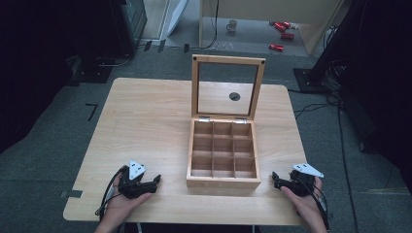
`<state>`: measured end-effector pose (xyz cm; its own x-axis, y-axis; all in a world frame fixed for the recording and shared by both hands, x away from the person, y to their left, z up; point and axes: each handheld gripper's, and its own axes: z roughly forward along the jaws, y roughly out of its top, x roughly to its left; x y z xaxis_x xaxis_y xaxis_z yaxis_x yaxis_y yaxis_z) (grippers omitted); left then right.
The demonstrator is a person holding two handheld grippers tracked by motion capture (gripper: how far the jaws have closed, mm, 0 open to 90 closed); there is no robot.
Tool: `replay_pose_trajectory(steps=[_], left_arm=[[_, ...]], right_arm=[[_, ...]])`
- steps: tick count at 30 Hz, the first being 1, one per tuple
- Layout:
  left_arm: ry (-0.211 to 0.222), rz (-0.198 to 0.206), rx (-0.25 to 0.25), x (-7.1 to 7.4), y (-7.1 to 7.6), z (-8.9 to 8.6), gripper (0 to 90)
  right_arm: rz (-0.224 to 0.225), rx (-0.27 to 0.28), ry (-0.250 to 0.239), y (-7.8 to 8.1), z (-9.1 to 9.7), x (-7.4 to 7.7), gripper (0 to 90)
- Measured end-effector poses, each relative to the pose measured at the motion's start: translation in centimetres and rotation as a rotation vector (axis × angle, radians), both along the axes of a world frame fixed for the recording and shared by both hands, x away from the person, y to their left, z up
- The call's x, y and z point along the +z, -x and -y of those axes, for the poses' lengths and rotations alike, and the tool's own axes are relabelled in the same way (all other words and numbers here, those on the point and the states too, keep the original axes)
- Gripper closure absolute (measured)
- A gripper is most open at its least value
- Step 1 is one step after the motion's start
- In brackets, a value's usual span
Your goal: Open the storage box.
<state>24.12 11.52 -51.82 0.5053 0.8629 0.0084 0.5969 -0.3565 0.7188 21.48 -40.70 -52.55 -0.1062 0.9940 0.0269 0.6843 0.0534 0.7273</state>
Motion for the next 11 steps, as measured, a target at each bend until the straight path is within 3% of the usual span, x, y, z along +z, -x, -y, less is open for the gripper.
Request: replay_pose_trajectory(steps=[11], left_arm=[[0.000,-0.001,0.001,0.00,-0.03,0.00,22.7]], right_arm=[[0.003,-0.014,0.002,0.60,0.30,-0.02,9.6]])
